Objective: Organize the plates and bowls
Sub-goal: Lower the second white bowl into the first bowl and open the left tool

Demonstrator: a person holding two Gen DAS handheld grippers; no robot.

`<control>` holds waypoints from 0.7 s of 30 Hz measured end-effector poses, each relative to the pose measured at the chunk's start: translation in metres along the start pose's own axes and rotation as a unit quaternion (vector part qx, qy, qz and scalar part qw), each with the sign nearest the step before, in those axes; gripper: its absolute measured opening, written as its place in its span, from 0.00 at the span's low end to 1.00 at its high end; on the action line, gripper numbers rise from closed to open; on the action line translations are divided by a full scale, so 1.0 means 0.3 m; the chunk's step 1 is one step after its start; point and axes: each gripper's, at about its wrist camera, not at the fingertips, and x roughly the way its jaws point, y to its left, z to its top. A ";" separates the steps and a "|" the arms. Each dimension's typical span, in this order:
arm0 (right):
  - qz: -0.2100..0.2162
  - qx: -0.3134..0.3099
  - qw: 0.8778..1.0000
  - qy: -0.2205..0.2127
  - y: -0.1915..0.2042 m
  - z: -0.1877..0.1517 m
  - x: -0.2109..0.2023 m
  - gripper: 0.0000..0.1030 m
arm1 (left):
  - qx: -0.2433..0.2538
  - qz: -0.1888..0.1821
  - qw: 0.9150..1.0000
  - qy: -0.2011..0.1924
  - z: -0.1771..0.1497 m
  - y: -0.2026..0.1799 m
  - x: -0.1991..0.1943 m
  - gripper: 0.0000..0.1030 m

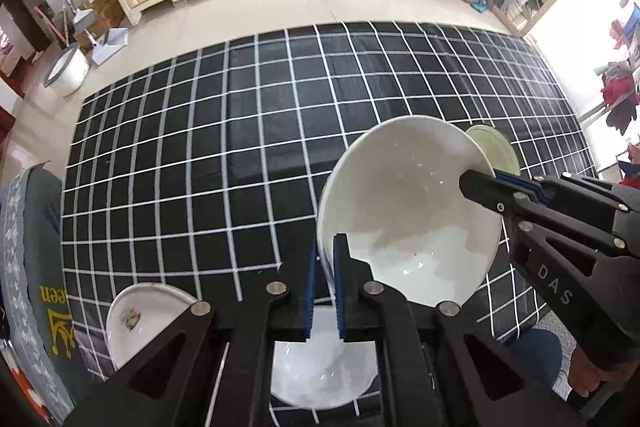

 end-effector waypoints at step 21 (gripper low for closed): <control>0.030 -0.009 0.998 0.051 0.228 -0.212 0.118 0.08 | -0.066 -0.016 0.998 0.010 -0.362 0.213 -0.021 0.07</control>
